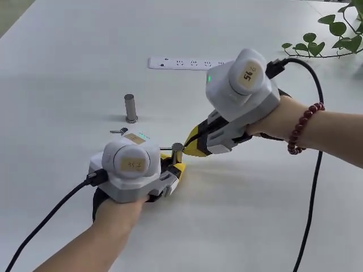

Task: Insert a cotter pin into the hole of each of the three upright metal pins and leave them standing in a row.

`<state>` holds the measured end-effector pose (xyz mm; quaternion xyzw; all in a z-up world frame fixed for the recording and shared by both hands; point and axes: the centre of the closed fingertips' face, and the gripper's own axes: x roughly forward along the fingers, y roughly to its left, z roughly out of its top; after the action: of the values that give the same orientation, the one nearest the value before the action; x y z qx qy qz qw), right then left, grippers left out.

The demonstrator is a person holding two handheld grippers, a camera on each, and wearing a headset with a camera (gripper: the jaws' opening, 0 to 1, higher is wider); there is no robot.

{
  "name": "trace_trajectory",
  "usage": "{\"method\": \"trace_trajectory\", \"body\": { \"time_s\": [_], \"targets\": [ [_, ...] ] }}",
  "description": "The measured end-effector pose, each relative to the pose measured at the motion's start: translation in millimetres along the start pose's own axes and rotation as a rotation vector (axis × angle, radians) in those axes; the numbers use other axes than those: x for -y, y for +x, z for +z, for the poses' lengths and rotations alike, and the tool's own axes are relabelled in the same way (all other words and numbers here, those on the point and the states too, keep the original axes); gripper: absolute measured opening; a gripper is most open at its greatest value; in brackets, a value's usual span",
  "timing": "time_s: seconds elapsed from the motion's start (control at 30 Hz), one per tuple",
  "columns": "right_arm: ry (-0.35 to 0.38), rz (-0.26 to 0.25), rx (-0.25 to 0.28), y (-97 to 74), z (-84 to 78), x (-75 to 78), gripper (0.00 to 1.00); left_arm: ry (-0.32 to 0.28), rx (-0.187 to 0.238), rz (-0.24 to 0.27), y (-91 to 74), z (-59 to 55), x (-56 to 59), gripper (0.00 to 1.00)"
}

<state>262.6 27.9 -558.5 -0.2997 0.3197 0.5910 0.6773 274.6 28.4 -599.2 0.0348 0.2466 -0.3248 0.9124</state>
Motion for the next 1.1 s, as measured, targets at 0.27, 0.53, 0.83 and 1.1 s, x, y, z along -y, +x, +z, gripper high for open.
{"method": "trace_trajectory", "body": {
  "time_s": [0.27,0.53,0.83,1.1],
  "targets": [
    [0.031,-0.003,0.001,2.7,-0.7,-4.8,0.11,-0.004,-0.011,-0.001,0.7,-0.6,-0.2,0.12],
    [0.049,-0.004,0.026,2.6,2.3,-6.9,0.11,-0.015,-0.017,-0.011,2.4,-1.0,-0.9,0.14],
    [0.056,-0.011,0.043,2.7,7.0,-7.7,0.13,-0.008,-0.013,-0.008,-1.2,1.5,-2.0,0.26],
    [0.074,-0.005,0.054,4.9,10.9,-8.0,0.15,0.029,-0.025,-0.012,-14.3,-1.1,-0.1,0.33]
  ]
}}
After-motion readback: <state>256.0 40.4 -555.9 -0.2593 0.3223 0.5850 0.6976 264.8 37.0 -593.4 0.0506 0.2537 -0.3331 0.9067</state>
